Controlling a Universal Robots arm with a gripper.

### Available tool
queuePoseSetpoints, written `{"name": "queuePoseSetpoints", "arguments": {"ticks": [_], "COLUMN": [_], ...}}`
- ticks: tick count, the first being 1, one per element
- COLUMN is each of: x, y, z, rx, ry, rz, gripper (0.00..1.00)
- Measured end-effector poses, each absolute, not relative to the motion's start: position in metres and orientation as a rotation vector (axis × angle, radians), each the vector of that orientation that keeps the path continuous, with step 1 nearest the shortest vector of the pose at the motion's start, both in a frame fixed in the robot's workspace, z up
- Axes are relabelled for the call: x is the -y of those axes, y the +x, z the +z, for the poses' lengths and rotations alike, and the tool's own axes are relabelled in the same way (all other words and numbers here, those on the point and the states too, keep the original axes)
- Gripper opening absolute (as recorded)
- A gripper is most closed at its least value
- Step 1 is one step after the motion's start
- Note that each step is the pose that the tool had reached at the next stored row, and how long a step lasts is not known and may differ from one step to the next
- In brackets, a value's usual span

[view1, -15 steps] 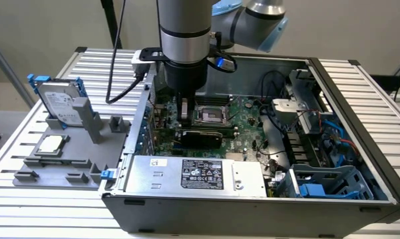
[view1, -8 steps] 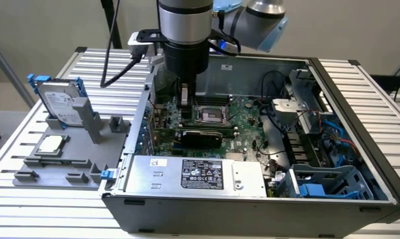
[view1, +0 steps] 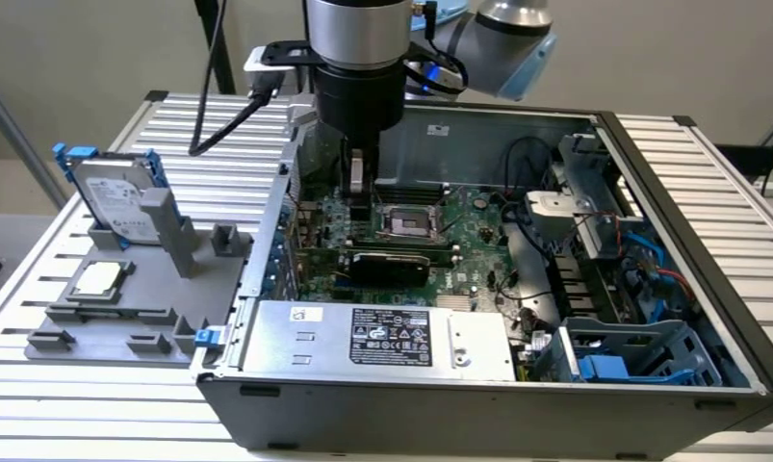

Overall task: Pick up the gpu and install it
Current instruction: 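Press down on the gpu until it lock into place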

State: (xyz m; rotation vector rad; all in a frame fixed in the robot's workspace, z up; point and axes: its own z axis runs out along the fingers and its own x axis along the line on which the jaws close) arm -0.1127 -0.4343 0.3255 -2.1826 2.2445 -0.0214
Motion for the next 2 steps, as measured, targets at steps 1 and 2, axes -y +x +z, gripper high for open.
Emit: {"name": "queuePoseSetpoints", "arguments": {"ticks": [1, 2], "x": [0.4343, 0.4343], "y": [-0.1127, -0.1127], "z": [0.3256, 0.3256], "rx": [-2.245, -2.245], "ry": [-2.183, -2.183], "rz": [-0.021, -0.021], "gripper": [0.11, 0.11]}}
